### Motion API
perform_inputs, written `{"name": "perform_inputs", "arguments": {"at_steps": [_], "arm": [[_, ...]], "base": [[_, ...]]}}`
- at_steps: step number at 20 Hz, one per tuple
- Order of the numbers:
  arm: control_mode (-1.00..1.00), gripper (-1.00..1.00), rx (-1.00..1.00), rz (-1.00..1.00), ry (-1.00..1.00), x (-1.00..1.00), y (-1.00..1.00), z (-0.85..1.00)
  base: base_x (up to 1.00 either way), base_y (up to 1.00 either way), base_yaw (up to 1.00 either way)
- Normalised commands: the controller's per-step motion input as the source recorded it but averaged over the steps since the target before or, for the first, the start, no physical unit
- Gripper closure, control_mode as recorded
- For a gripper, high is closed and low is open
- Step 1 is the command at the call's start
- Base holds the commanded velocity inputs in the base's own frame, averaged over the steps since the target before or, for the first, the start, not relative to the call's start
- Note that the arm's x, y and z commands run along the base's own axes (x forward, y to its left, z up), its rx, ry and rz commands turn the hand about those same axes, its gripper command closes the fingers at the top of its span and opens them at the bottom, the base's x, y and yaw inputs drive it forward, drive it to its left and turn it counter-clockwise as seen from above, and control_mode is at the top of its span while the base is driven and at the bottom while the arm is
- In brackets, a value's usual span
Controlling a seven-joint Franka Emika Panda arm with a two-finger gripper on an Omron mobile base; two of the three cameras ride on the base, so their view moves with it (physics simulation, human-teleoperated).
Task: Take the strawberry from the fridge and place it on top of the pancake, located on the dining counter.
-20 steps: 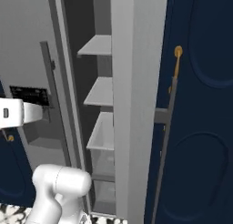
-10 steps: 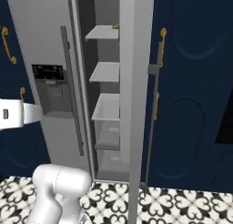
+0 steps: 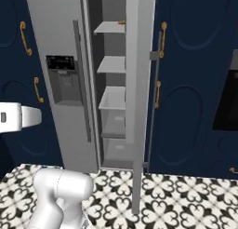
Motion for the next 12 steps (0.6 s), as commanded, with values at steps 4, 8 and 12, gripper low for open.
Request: {"name": "perform_inputs", "arguments": {"at_steps": [4,8,12], "arm": [[1.0,1.0,0.0,0.0,0.0,0.0,0.0,0.0],[1.0,1.0,0.0,0.0,0.0,0.0,0.0,0.0],[1.0,1.0,0.0,0.0,0.0,0.0,0.0,0.0]], "base": [[-0.04,-0.36,-0.32],[0.0,-0.28,-0.75],[-0.02,-0.38,-0.74]]}}
